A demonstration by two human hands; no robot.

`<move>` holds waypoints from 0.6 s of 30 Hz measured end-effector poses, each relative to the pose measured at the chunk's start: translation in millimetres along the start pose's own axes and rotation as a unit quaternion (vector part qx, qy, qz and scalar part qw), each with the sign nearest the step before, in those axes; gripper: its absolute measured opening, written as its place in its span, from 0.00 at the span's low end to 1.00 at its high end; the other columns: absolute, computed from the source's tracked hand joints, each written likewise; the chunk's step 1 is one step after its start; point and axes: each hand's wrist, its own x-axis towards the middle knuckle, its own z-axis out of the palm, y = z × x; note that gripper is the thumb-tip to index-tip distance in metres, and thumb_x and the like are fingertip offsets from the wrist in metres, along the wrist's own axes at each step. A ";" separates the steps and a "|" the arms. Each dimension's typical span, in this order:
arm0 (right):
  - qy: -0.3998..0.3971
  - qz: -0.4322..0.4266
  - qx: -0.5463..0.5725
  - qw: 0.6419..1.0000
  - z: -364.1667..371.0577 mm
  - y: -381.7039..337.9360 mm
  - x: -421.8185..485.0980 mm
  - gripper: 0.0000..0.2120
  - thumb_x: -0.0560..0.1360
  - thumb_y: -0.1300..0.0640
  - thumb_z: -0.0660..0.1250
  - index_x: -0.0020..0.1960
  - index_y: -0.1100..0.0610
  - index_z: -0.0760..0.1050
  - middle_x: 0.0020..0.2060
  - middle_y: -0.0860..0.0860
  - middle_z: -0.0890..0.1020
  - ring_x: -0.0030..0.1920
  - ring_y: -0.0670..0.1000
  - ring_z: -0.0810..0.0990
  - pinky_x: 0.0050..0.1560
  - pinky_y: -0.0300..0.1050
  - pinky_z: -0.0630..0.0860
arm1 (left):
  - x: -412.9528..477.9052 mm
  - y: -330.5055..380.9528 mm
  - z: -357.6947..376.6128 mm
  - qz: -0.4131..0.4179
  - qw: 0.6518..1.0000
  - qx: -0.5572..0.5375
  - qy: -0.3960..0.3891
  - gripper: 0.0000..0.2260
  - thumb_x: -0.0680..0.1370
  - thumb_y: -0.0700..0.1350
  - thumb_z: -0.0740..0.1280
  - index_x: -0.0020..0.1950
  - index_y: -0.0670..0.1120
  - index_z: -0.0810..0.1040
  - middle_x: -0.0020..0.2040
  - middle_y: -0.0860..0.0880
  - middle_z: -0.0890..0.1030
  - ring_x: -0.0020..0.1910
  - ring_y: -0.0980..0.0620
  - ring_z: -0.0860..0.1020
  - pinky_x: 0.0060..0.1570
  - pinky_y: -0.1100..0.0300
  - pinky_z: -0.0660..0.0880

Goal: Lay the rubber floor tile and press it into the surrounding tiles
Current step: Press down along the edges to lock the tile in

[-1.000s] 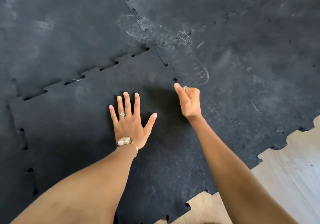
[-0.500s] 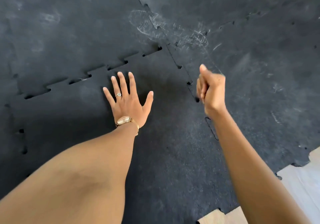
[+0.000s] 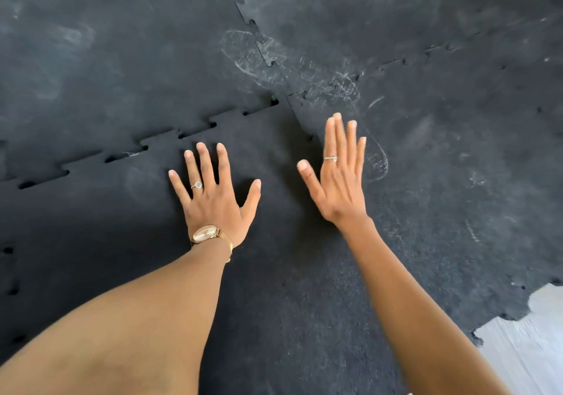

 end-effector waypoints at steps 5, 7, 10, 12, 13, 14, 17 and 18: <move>-0.055 0.003 -0.045 0.997 -5.8 -9.9 8.3 0.43 0.77 0.31 0.39 0.79 0.61 0.36 0.79 0.57 0.39 0.76 0.56 0.30 0.75 0.64 0.38 | -0.3 0.5 -1.6 -0.002 1.000 -0.001 -0.002 0.38 0.76 0.68 0.43 0.80 0.48 0.45 0.80 0.43 0.46 0.78 0.42 0.44 0.74 0.36 0.43; 0.024 -0.021 -0.001 0.999 -23.9 -31.1 24.3 0.42 0.79 0.35 0.44 0.79 0.64 0.40 0.78 0.61 0.41 0.76 0.61 0.32 0.75 0.62 0.35 | 0.7 1.1 -0.6 -0.004 1.000 -0.002 0.000 0.37 0.76 0.68 0.43 0.80 0.48 0.44 0.80 0.43 0.46 0.78 0.42 0.43 0.74 0.37 0.42; 0.067 -0.044 -0.051 0.995 -16.7 -45.8 39.6 0.38 0.80 0.38 0.45 0.79 0.62 0.45 0.78 0.61 0.43 0.77 0.65 0.41 0.75 0.64 0.38 | 0.8 -0.5 0.8 -0.003 1.000 0.004 0.005 0.37 0.76 0.68 0.43 0.80 0.49 0.45 0.80 0.43 0.46 0.78 0.43 0.43 0.74 0.37 0.42; -0.021 0.000 -0.098 0.995 5.9 -38.3 34.1 0.38 0.80 0.35 0.39 0.80 0.59 0.41 0.79 0.59 0.43 0.78 0.61 0.41 0.74 0.69 0.43 | -1.1 0.1 0.5 -0.001 1.000 0.003 0.001 0.37 0.76 0.68 0.44 0.80 0.48 0.45 0.80 0.43 0.46 0.78 0.42 0.44 0.74 0.37 0.42; -0.055 0.018 -0.112 0.992 17.5 -30.5 32.2 0.37 0.79 0.34 0.38 0.79 0.57 0.39 0.79 0.57 0.42 0.78 0.59 0.39 0.74 0.69 0.43 | -0.6 0.4 0.5 -0.001 1.000 0.005 0.004 0.37 0.76 0.68 0.44 0.80 0.48 0.45 0.80 0.43 0.47 0.78 0.42 0.44 0.74 0.37 0.42; -0.077 0.028 -0.116 0.990 25.5 -24.9 31.9 0.37 0.79 0.34 0.38 0.79 0.55 0.37 0.79 0.56 0.41 0.78 0.58 0.38 0.74 0.69 0.41 | 0.0 0.4 -0.2 -0.001 1.000 0.006 0.005 0.37 0.76 0.68 0.44 0.80 0.48 0.45 0.80 0.43 0.47 0.78 0.42 0.44 0.74 0.37 0.43; -0.088 0.025 -0.108 0.990 23.8 -23.2 38.0 0.38 0.78 0.33 0.38 0.79 0.54 0.34 0.79 0.53 0.39 0.78 0.57 0.35 0.74 0.67 0.39 | 0.0 1.0 -1.5 -0.003 1.000 0.008 -0.003 0.37 0.76 0.68 0.44 0.80 0.48 0.46 0.80 0.43 0.47 0.78 0.42 0.45 0.74 0.36 0.44; -0.093 0.025 -0.103 0.990 25.3 -22.7 38.6 0.37 0.78 0.33 0.37 0.78 0.54 0.33 0.79 0.53 0.38 0.78 0.57 0.34 0.74 0.67 0.38 | 0.3 1.0 -1.9 -0.002 1.000 0.009 -0.004 0.37 0.76 0.68 0.44 0.80 0.48 0.46 0.80 0.43 0.47 0.78 0.42 0.45 0.74 0.36 0.44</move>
